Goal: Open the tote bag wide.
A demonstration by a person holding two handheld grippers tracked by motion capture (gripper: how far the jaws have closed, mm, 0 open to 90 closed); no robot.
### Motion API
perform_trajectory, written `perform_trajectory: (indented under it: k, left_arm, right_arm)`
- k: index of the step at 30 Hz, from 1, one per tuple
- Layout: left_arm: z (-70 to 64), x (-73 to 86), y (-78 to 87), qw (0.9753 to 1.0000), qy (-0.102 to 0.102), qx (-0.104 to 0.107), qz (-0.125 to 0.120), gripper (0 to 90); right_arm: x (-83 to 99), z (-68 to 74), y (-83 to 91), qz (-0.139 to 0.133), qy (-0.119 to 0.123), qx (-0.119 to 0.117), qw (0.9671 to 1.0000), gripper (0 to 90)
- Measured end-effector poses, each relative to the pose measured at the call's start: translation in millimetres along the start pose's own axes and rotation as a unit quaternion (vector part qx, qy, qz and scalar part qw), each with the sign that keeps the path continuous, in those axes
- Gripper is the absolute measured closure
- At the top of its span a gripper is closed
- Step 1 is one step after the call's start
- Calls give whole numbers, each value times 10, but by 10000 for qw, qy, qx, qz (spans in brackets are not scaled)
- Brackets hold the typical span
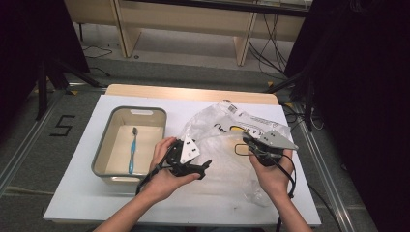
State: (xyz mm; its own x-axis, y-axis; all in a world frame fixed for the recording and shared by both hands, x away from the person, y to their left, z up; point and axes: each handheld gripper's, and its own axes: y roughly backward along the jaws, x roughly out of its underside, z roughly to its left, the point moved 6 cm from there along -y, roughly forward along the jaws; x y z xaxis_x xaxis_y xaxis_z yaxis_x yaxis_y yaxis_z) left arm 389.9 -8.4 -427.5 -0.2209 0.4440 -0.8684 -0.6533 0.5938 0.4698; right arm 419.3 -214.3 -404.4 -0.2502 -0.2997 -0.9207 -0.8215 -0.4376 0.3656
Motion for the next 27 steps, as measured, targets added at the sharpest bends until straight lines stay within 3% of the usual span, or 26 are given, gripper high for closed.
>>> perform_trajectory:
  k: [15, 27]
  left_arm:
    - [243, 105, 271, 9997, 196, -166, -45, 158]
    - [473, 112, 455, 9981, 387, -439, -195, 162]
  right_arm:
    - [0, -30, 26, -89, -57, 64, 9999, 900]
    - [22, -22, 29, -65, -44, 46, 10000, 900]
